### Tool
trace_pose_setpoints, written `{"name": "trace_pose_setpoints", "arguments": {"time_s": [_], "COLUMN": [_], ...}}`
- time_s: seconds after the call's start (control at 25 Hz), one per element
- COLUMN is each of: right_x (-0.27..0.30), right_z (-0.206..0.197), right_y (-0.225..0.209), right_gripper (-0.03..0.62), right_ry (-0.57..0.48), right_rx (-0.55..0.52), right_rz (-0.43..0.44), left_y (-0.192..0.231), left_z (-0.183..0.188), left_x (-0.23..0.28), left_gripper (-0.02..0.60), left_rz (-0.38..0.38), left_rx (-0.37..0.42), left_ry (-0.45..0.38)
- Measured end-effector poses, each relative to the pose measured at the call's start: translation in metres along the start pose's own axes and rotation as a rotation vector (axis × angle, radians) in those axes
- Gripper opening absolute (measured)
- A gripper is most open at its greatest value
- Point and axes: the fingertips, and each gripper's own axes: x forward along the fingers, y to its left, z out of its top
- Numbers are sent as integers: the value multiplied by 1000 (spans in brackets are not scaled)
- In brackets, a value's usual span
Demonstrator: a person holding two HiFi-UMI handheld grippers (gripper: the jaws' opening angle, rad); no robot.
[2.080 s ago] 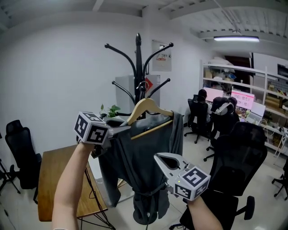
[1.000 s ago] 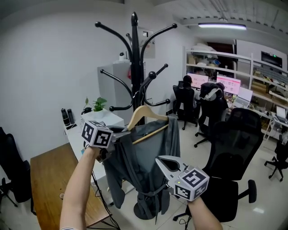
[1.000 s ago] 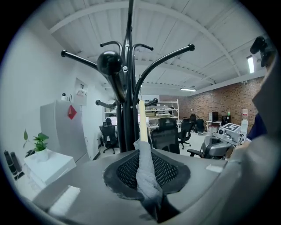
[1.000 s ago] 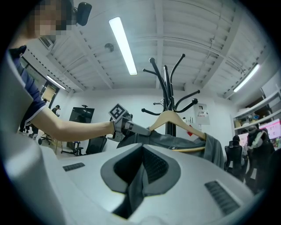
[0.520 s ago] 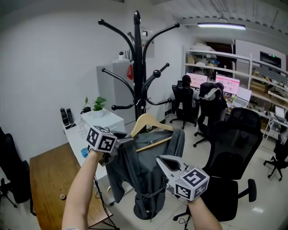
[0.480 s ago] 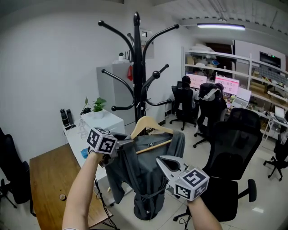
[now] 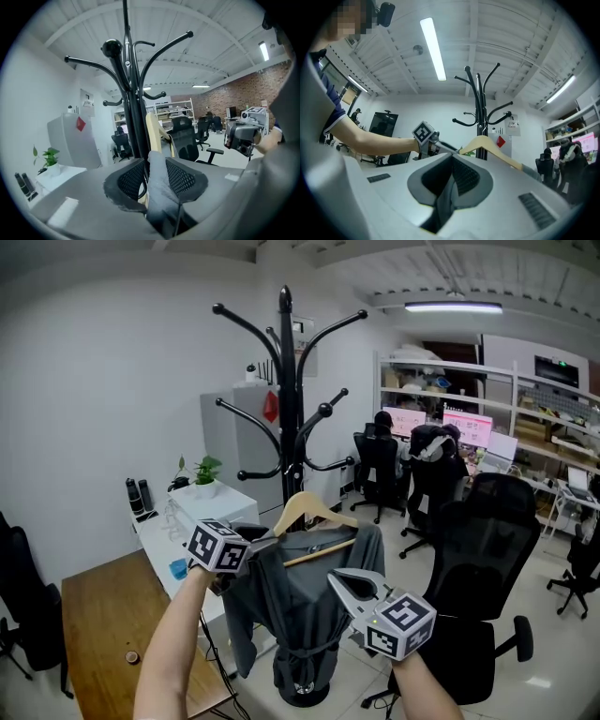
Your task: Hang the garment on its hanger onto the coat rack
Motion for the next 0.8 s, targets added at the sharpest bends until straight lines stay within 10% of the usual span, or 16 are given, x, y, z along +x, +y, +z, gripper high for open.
{"name": "trace_pose_setpoints", "arguments": {"time_s": [0.52,0.8], "right_x": [-1,-35], "right_z": [0,6], "right_y": [34,19], "right_gripper": [0,0], "right_ry": [-15,-15], "right_rx": [12,6], "right_rz": [46,72], "left_y": [1,-72], "left_z": [33,39], "left_x": [-101,-118], "left_gripper": [150,8], "left_rz": [286,510], "left_rx": [127,126], "left_ry": [8,-107]}}
